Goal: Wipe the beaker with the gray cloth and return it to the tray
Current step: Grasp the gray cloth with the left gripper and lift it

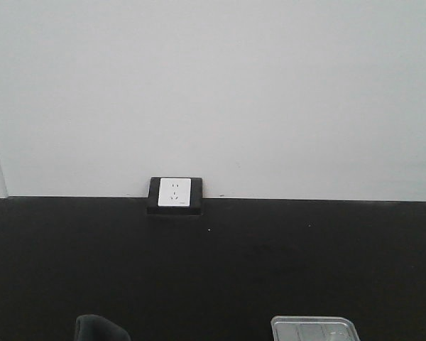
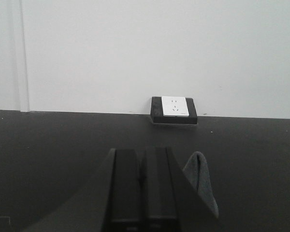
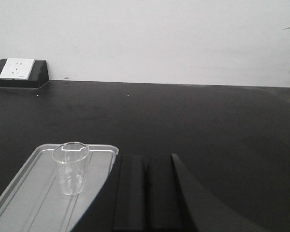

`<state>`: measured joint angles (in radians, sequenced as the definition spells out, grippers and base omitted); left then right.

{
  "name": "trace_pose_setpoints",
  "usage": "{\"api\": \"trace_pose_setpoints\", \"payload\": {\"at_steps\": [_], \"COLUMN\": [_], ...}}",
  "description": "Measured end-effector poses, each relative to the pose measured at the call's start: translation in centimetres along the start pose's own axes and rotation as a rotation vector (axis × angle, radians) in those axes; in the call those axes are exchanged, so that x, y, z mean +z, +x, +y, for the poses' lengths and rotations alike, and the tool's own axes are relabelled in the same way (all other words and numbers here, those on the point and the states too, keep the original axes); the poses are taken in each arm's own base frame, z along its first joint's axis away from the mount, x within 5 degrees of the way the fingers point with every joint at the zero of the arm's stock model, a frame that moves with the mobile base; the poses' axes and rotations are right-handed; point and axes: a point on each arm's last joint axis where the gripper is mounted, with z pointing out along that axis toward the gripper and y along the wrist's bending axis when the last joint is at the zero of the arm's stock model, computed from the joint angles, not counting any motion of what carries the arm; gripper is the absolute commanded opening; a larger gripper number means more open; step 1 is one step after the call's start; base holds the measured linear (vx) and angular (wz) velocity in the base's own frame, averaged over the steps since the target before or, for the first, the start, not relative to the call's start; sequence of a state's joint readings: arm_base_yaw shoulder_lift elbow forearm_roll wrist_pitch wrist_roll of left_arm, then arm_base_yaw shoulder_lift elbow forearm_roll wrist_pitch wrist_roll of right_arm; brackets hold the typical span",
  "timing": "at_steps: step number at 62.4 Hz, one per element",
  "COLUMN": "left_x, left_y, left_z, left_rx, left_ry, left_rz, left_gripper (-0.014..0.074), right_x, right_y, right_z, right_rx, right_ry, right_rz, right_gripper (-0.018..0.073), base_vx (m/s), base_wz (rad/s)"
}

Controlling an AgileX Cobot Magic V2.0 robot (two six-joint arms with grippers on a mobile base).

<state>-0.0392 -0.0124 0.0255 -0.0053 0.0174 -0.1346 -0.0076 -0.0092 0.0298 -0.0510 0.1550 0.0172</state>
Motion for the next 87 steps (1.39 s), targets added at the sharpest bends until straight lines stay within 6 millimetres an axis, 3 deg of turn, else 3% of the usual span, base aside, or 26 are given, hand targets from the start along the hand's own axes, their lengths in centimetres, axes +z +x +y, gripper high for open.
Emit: {"api": "trace_pose_setpoints", "payload": {"at_steps": [47, 64, 69, 80, 87], "left_x": [0.0, -0.1, -0.3, -1.0, 0.3], "left_y": [-0.4, -1.4, -2.9, -9.4, -11.8], "left_z": [-0.1, -0.2, -0.4, -1.3, -1.6], "left_rx": [0.0, 0.0, 0.0, 0.021, 0.079], "left_ry": [0.006, 0.017, 0.014, 0.007, -0.011], "left_rz": [-0.044, -0.127, -0.098, -0.052, 0.048], "left_gripper": [-0.0006, 0.0, 0.0014, 0.0087, 0.0188], "right_x": [0.0, -0.3, -0.7, -0.9, 0.0], "right_y": [-0.1, -2.2, -3.8, -9.0, -11.8], "right_z": [0.0, 0.0, -0.1, -0.4, -0.5], "right_rx": [-0.001, 0.002, 0.0, 0.001, 0.0], "right_ry": [0.002, 0.0, 0.003, 0.012, 0.012], "right_rz": [-0.015, -0.207, -0.204, -0.097, -0.062], "right_gripper": [-0.0011, -0.0011, -0.0011, -0.0008, -0.0001], "base_vx": [0.04, 0.0, 0.0, 0.0, 0.0], "base_wz": [0.0, 0.0, 0.0, 0.0, 0.0]}}
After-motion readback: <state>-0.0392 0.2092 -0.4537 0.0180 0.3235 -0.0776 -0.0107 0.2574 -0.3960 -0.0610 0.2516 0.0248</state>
